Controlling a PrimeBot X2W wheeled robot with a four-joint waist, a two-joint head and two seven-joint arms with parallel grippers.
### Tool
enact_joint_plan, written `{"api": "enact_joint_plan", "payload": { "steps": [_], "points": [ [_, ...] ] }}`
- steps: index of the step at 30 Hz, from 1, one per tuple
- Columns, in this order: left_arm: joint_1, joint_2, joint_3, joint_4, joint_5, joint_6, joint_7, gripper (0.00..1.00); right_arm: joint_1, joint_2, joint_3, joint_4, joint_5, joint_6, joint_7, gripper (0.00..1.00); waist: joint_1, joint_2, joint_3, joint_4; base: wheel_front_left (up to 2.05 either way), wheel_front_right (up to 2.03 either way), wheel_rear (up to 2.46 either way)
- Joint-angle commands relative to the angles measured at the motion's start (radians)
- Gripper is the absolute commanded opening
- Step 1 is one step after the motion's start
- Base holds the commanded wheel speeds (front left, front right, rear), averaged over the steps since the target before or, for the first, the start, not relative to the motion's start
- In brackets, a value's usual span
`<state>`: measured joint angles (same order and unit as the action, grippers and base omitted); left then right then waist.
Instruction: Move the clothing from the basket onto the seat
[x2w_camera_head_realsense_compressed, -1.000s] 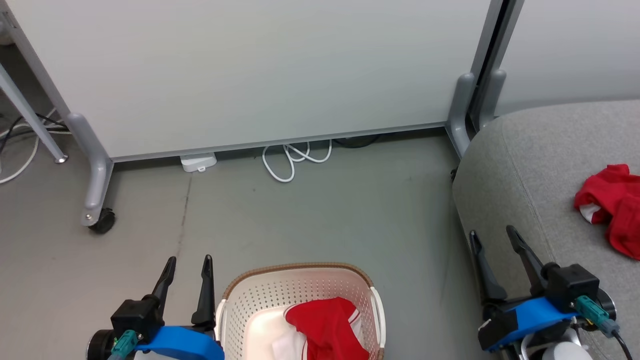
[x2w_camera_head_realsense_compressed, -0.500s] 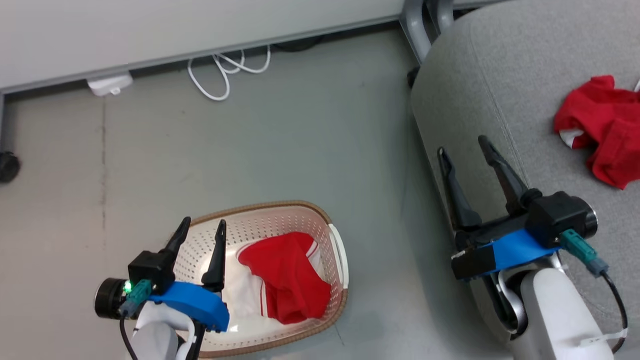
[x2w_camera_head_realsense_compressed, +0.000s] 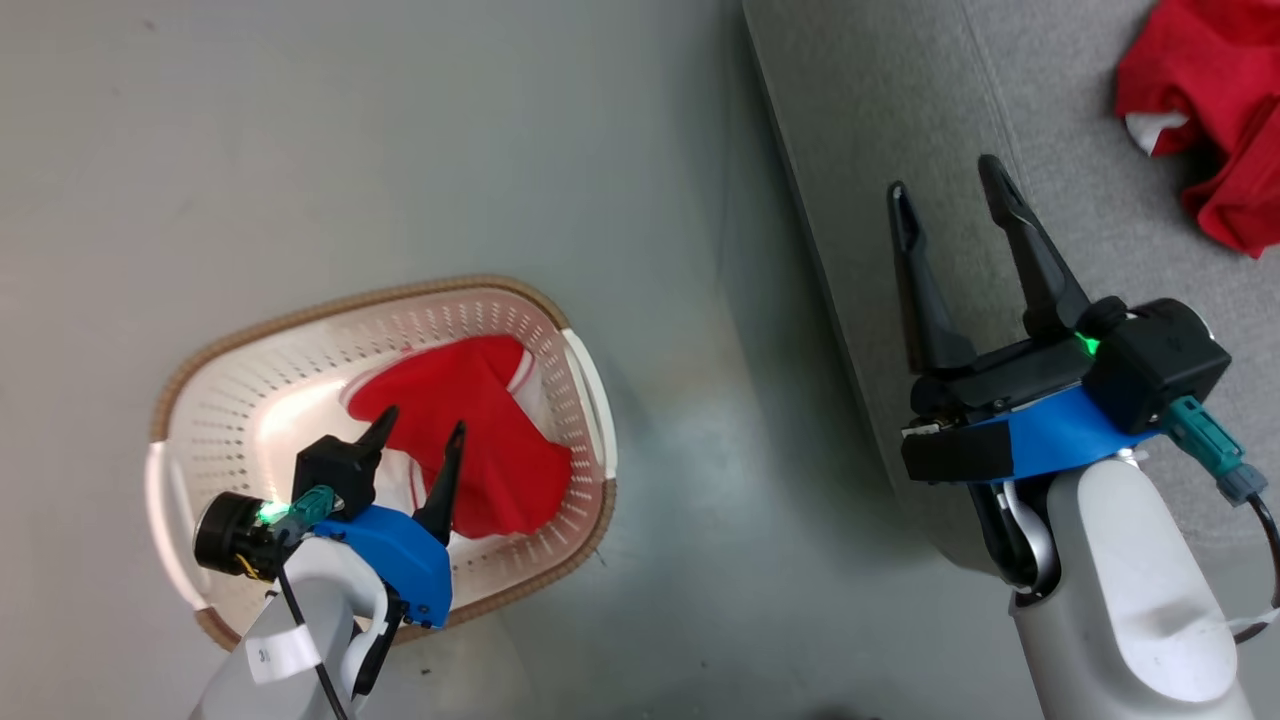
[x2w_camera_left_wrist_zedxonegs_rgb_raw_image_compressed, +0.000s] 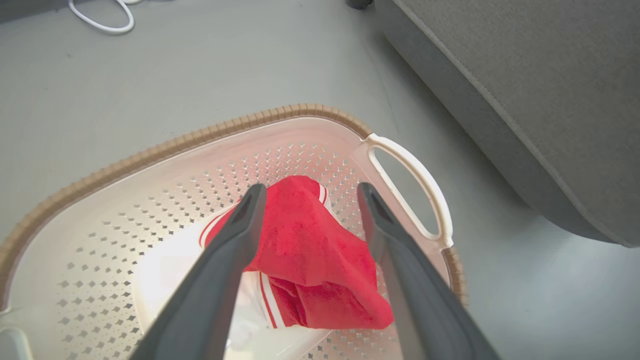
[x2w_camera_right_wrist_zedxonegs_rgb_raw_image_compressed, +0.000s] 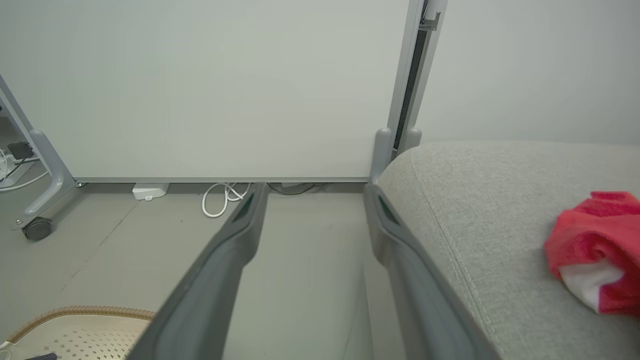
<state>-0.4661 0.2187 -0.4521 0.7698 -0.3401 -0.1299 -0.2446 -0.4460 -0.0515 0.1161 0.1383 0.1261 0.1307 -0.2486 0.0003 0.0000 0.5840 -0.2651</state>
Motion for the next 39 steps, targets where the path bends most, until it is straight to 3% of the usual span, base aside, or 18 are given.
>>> {"api": "enact_joint_plan", "payload": {
  "steps": [1, 8, 17, 34, 39],
  "points": [
    [-0.039, 0.019, -0.040, 0.028, -0.042, -0.001, 0.016, 1.00, -0.028, 0.002, 0.014, 0.001, 0.008, 0.000, -0.008, 1.00, -0.0003, 0.0000, 0.076, -0.046, 0.00, 0.00, 0.00],
    [-0.101, 0.053, -0.128, 0.098, -0.153, -0.001, 0.074, 1.00, -0.061, 0.002, 0.048, 0.001, 0.036, 0.000, -0.016, 1.00, -0.0003, 0.0000, 0.148, -0.085, 0.00, 0.00, 0.00],
    [-0.191, 0.074, -0.145, 0.181, -0.211, -0.001, 0.127, 1.00, -0.083, 0.002, 0.087, -0.045, 0.080, 0.000, -0.017, 1.00, -0.0003, 0.0000, 0.224, -0.128, 0.00, 0.00, 0.00],
    [-0.242, 0.069, -0.142, 0.320, -0.233, 0.064, 0.228, 1.00, -0.084, 0.002, 0.108, -0.074, 0.123, 0.000, -0.017, 1.00, -0.0003, 0.0000, 0.274, -0.182, 0.00, 0.00, 0.00],
    [-0.239, 0.072, -0.162, 0.327, -0.221, 0.061, 0.218, 1.00, -0.078, 0.002, 0.109, -0.075, 0.133, 0.000, -0.017, 1.00, -0.0003, 0.0000, 0.270, -0.185, 0.00, 0.00, 0.00]
  ]
}}
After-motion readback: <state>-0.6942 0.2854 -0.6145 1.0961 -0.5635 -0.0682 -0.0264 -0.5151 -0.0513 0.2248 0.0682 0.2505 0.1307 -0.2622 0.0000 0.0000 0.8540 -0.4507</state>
